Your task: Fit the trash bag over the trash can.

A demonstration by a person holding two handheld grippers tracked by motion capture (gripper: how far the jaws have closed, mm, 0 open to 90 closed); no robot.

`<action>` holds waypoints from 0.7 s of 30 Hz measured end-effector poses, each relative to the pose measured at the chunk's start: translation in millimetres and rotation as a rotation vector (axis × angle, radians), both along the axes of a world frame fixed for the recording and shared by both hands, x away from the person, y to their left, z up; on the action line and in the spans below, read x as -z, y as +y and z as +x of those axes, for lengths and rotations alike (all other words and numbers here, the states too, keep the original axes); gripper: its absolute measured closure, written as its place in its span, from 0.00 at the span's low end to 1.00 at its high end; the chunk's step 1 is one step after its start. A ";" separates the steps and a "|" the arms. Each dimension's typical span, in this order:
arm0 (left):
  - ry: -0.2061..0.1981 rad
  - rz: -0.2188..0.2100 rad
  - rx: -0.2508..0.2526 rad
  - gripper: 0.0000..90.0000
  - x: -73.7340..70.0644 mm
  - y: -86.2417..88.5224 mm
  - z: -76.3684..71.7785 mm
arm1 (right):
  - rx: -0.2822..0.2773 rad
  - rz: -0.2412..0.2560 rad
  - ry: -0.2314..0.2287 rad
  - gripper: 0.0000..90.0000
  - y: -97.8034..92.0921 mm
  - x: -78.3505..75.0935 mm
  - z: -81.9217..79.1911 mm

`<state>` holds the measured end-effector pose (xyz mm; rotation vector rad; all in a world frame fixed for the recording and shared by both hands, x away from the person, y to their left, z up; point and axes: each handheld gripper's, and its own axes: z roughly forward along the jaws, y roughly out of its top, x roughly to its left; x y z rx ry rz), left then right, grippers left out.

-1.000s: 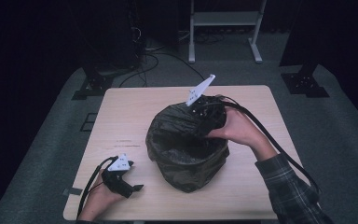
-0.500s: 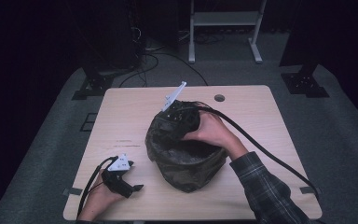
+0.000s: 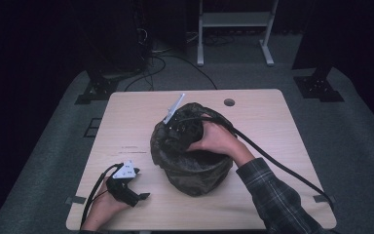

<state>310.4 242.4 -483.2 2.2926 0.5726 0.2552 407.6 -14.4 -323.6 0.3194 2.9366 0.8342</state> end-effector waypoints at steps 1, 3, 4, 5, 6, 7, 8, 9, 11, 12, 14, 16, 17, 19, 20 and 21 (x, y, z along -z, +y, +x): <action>0.000 0.000 0.000 0.00 0.0 0.0 0.0 | 0.001 0.016 -0.013 0.11 -3.2 -5.1 -0.6; 0.001 -0.001 0.000 0.00 0.0 0.0 0.0 | 0.003 0.044 -0.033 0.11 -8.9 -13.7 -3.0; 0.001 -0.001 0.001 0.00 0.0 0.0 0.0 | 0.003 0.053 -0.042 0.11 -12.3 -18.7 -4.6; 0.001 -0.001 0.001 0.00 0.0 0.0 0.0 | 0.006 0.067 -0.055 0.11 -15.9 -23.6 -6.8; 0.001 -0.001 0.001 0.00 0.0 0.0 0.0 | 0.009 0.082 -0.056 0.11 -19.6 -28.8 -9.8; 0.001 -0.001 0.001 0.00 0.0 0.0 0.0 | 0.007 0.099 -0.063 0.11 -22.9 -33.7 -12.8; 0.001 0.000 0.001 0.00 0.0 0.0 0.0 | 0.005 0.115 -0.068 0.11 -25.6 -38.1 -16.6; 0.001 0.001 0.002 0.00 0.0 0.0 0.0 | -0.006 0.137 -0.074 0.11 -28.0 -43.7 -22.9; 0.001 -0.001 0.000 0.00 0.1 -0.1 0.0 | -0.020 0.148 -0.081 0.11 -28.3 -47.2 -30.7; 0.001 0.000 0.001 0.00 0.0 0.0 0.0 | -0.027 0.148 -0.080 0.11 -27.6 -47.3 -33.8; 0.000 0.000 0.001 0.00 0.0 0.0 0.1 | -0.049 0.139 -0.069 0.11 -23.0 -43.1 -40.4; 0.000 0.001 0.001 0.00 0.0 0.0 0.0 | -0.064 0.103 -0.066 0.11 -16.6 -35.0 -44.4; 0.000 0.000 0.001 0.00 0.0 0.0 0.0 | -0.068 0.088 -0.065 0.11 -13.4 -30.7 -44.9; 0.000 0.001 0.001 0.00 0.0 0.0 0.0 | -0.072 0.062 -0.058 0.11 -7.8 -21.9 -44.0; 0.000 0.001 0.001 0.00 0.0 0.0 0.0 | -0.065 0.042 -0.055 0.11 -5.3 -17.8 -43.8; 0.000 0.001 0.001 0.00 0.0 0.0 0.0 | -0.058 0.026 -0.048 0.11 -3.6 -14.8 -43.8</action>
